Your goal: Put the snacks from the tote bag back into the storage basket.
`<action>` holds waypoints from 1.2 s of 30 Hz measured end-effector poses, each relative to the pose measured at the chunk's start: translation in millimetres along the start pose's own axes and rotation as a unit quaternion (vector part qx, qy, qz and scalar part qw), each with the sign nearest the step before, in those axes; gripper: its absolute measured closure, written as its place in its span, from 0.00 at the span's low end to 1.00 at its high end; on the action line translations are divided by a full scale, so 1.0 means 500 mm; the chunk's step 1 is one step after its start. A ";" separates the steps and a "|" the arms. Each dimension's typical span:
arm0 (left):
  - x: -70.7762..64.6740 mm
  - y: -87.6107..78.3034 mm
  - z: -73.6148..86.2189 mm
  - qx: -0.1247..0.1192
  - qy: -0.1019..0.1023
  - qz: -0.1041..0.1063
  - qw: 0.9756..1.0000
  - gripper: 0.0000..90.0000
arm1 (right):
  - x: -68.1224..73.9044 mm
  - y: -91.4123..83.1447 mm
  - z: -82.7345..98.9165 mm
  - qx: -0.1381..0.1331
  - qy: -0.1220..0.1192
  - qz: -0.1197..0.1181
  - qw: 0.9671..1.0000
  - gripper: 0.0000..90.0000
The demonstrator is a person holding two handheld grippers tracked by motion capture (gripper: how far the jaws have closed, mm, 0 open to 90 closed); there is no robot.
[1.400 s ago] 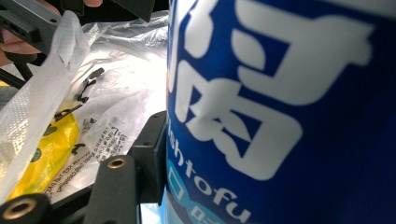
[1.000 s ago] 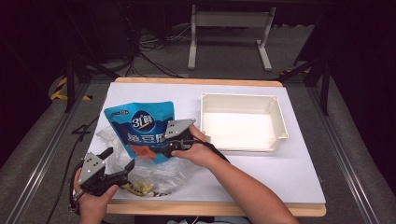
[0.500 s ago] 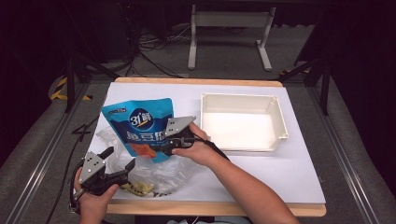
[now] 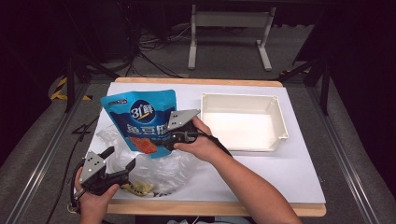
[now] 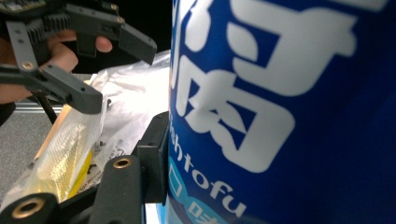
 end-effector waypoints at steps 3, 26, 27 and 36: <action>0.000 0.001 0.000 0.000 0.000 0.000 1.000 0.17 | -0.004 -0.011 -0.013 -0.004 0.001 0.000 1.000 0.55; 0.000 0.000 -0.002 -0.004 -0.001 -0.001 1.000 0.17 | -0.024 -0.086 -0.102 -0.017 -0.010 0.003 1.000 0.56; 0.000 0.000 -0.002 -0.004 -0.001 -0.001 1.000 0.17 | -0.025 -0.089 -0.105 -0.019 -0.009 0.003 1.000 0.56; 0.000 0.000 -0.001 -0.004 -0.002 -0.001 1.000 0.17 | -0.044 -0.121 -0.117 -0.024 -0.013 0.014 1.000 0.56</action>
Point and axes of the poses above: each handheld gripper's, and its own axes: y roughly forward along the jaws, z roughly out of its underside, x roughly to its left, the point moved 6 cm from there along y, roughly forward along the jaws, and after that the axes turned 6 degrees about z, right-handed, at the moved point
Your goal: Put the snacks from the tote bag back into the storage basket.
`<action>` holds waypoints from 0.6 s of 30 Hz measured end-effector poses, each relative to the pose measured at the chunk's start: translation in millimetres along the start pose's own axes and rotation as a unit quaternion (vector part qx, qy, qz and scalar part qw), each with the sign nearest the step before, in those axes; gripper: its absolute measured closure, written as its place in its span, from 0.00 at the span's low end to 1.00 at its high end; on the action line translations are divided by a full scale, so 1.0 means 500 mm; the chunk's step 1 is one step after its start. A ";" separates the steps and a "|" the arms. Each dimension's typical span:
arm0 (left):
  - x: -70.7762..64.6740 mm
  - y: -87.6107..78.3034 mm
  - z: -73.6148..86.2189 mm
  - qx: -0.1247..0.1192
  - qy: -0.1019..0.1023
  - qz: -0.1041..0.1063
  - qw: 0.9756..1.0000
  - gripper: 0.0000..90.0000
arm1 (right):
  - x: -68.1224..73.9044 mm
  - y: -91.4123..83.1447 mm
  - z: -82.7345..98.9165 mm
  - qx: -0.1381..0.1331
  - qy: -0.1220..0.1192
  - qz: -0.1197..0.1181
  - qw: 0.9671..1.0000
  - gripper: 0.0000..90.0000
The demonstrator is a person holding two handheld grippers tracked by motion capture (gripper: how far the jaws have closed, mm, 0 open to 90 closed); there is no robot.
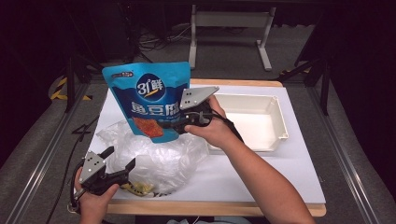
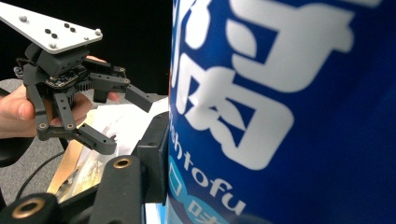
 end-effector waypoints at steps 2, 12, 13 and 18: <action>0.000 0.000 0.000 -0.001 -0.001 0.000 1.000 0.17 | 0.000 0.000 0.000 0.000 0.000 0.000 1.000 0.56; 0.001 0.000 0.000 0.000 0.000 -0.001 1.000 0.17 | -0.027 -0.041 -0.002 0.001 -0.001 0.017 1.000 0.56; 0.001 0.000 0.000 0.000 0.000 -0.001 1.000 0.17 | -0.030 -0.046 -0.001 0.002 0.000 0.019 1.000 0.56; 0.000 0.001 0.000 0.002 0.001 0.000 1.000 0.17 | -0.048 -0.068 0.005 0.003 0.004 0.030 1.000 0.55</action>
Point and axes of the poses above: each handheld gripper's, and its own axes: y roughly forward along the jaws, z roughly out of its underside, x roughly to its left, the point moved 6 cm from there along y, roughly forward along the jaws, and after that the axes turned 6 degrees about z, right-handed, at the moved point
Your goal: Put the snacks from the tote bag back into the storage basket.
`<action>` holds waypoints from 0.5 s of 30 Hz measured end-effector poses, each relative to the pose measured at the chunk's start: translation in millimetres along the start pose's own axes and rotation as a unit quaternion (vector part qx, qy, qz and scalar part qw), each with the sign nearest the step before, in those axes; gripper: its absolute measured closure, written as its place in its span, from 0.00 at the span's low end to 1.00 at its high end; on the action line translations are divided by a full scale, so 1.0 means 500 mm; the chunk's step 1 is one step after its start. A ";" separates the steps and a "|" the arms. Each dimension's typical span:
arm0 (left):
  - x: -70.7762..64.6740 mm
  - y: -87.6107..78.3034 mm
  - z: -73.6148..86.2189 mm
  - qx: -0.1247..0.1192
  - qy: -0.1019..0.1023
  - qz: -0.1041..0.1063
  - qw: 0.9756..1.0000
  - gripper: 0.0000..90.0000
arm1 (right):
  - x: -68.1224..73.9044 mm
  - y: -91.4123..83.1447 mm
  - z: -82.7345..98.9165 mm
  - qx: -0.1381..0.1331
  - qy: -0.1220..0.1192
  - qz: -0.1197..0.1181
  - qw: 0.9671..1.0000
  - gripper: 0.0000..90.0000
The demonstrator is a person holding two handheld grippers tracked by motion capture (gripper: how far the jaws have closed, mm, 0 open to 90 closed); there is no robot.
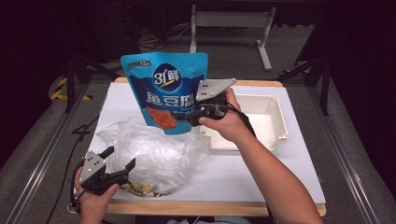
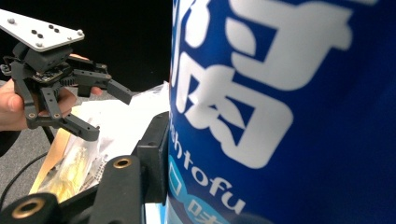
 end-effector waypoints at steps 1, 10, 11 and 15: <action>0.000 0.000 0.000 0.000 0.000 0.000 1.000 0.17 | -0.003 -0.003 0.001 0.000 0.002 0.001 1.000 0.56; -0.001 0.002 0.001 0.001 0.000 0.001 1.000 0.17 | -0.036 -0.045 0.013 0.006 0.008 0.018 1.000 0.56; -0.002 0.002 0.001 0.001 0.000 0.000 1.000 0.17 | -0.040 -0.049 0.015 0.007 0.009 0.020 1.000 0.55; -0.002 0.002 0.001 0.001 0.001 0.001 1.000 0.17 | -0.053 -0.066 0.021 0.007 0.013 0.026 1.000 0.56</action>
Point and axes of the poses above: each handheld gripper's, and its own axes: y roughly forward along the jaws, z roughly out of its underside, x roughly to its left, the point moved 6 cm from there along y, roughly forward along the jaws, and after that the axes turned 6 degrees about z, right-handed, at the moved point
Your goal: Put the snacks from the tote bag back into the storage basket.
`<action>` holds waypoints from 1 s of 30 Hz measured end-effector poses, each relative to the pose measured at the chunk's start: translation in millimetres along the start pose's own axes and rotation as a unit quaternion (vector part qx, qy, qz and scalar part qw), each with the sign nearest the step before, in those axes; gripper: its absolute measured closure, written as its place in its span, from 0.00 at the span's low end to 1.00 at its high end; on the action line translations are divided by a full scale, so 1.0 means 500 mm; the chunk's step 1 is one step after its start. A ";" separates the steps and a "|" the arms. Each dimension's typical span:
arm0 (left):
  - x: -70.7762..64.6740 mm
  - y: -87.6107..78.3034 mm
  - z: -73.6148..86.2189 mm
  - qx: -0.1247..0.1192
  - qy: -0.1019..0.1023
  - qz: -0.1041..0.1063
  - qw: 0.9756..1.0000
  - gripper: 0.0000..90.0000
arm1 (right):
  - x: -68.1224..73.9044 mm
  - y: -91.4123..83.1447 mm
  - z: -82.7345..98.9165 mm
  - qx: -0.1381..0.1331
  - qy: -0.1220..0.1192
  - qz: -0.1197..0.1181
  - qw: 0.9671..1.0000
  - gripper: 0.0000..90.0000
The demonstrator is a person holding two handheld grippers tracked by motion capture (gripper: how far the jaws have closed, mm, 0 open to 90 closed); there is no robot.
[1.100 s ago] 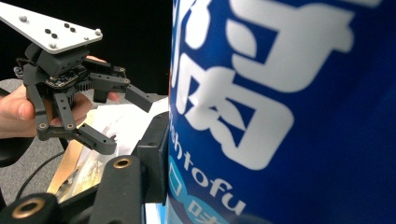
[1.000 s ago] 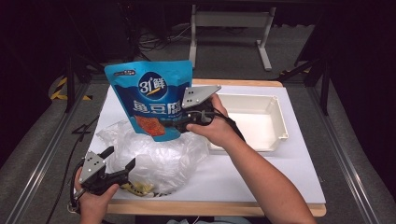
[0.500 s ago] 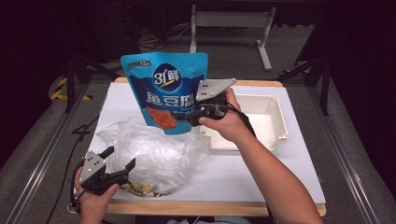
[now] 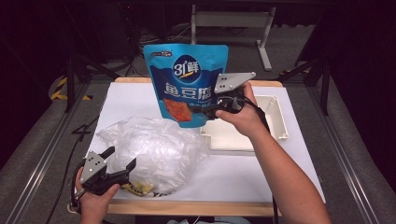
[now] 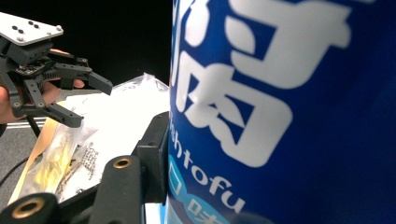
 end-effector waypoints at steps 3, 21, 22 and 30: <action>0.001 0.000 0.001 0.000 -0.002 -0.001 1.000 0.17 | -0.010 -0.012 0.004 0.001 0.002 0.005 1.000 0.56; 0.000 0.002 0.001 0.002 0.000 -0.003 1.000 0.17 | -0.093 -0.099 0.050 0.013 0.028 0.058 0.998 0.56; 0.001 0.002 0.002 0.002 -0.001 -0.002 1.000 0.17 | -0.097 -0.102 0.053 0.013 0.028 0.060 0.998 0.56; 0.001 0.001 0.001 0.001 0.000 -0.003 1.000 0.17 | -0.131 -0.126 0.080 0.023 0.040 0.077 0.996 0.56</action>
Point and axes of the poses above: each handheld gripper's, and its own axes: y roughly forward along the jaws, z roughly out of its underside, x roughly to its left, the point moved 6 cm from there along y, roughly forward along the jaws, and after that the axes turned 6 degrees about z, right-handed, at the moved point
